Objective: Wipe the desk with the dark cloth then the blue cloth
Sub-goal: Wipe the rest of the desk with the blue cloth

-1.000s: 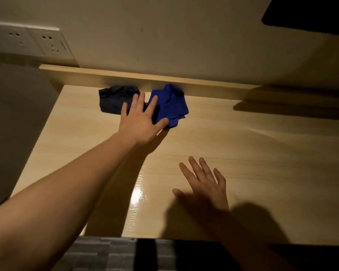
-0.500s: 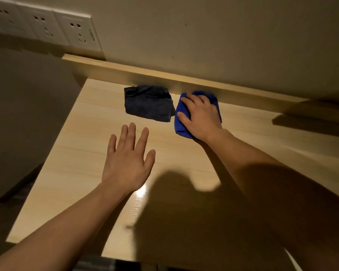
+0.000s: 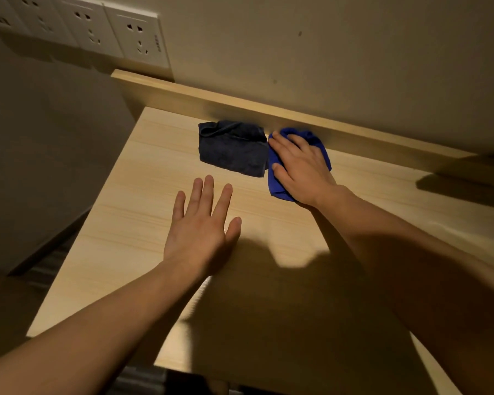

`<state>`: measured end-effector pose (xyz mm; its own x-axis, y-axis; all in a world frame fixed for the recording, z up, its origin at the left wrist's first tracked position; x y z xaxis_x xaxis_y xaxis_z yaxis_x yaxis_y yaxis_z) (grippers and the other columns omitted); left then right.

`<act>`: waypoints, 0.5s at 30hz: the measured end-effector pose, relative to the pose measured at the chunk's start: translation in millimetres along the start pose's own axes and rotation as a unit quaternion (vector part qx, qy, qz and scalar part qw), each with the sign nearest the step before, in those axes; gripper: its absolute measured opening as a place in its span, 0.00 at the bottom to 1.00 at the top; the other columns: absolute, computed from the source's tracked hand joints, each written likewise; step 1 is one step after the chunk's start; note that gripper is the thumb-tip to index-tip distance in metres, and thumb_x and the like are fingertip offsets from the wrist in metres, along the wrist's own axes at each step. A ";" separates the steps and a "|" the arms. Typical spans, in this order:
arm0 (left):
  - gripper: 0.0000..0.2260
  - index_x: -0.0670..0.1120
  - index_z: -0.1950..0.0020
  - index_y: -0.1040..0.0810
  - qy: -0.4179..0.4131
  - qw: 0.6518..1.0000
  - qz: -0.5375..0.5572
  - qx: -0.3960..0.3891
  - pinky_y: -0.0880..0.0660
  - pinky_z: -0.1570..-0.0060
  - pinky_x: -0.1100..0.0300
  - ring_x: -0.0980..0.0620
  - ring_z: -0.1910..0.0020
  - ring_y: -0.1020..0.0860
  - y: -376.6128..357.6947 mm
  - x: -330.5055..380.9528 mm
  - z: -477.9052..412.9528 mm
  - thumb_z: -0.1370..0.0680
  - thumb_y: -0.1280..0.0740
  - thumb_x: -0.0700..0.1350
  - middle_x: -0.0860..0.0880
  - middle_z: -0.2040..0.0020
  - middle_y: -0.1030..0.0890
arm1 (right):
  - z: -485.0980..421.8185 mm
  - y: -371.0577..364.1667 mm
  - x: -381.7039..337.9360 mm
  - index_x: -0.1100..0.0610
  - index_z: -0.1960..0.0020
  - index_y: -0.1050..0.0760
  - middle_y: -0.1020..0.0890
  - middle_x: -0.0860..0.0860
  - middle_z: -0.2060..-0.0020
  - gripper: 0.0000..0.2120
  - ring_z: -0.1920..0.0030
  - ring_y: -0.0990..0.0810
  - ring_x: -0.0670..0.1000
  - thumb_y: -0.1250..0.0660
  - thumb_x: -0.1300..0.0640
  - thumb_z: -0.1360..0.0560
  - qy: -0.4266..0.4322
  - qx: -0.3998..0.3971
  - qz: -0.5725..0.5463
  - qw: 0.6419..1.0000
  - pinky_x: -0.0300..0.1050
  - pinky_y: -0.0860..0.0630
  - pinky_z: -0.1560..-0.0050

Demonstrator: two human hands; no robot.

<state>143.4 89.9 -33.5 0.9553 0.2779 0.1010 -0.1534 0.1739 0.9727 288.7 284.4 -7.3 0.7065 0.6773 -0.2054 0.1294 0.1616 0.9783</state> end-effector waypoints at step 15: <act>0.32 0.54 0.12 0.54 0.001 0.999 0.025 0.029 0.60 0.17 0.41 0.45 0.13 0.60 5.1 1.2 7.0 0.15 0.57 0.64 0.44 0.12 0.56 | 29.7 -7.0 -3.5 0.42 0.22 0.38 0.32 0.44 0.22 0.23 0.22 0.38 0.54 0.44 0.46 0.17 -0.034 0.010 -0.006 0.999 0.61 0.43 0.26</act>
<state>145.5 84.5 -26.9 0.9459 0.2876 0.1501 -0.1869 0.1050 0.9767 306.0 259.5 -12.6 0.7508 0.6246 -0.2146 0.1504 0.1547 0.9764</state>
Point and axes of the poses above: each hand's wrist, its own z-axis away from the middle knuckle, its own y-axis out of the back of the hand, x = y × z, the point moved 5 cm from there along -z, towards the middle knuckle
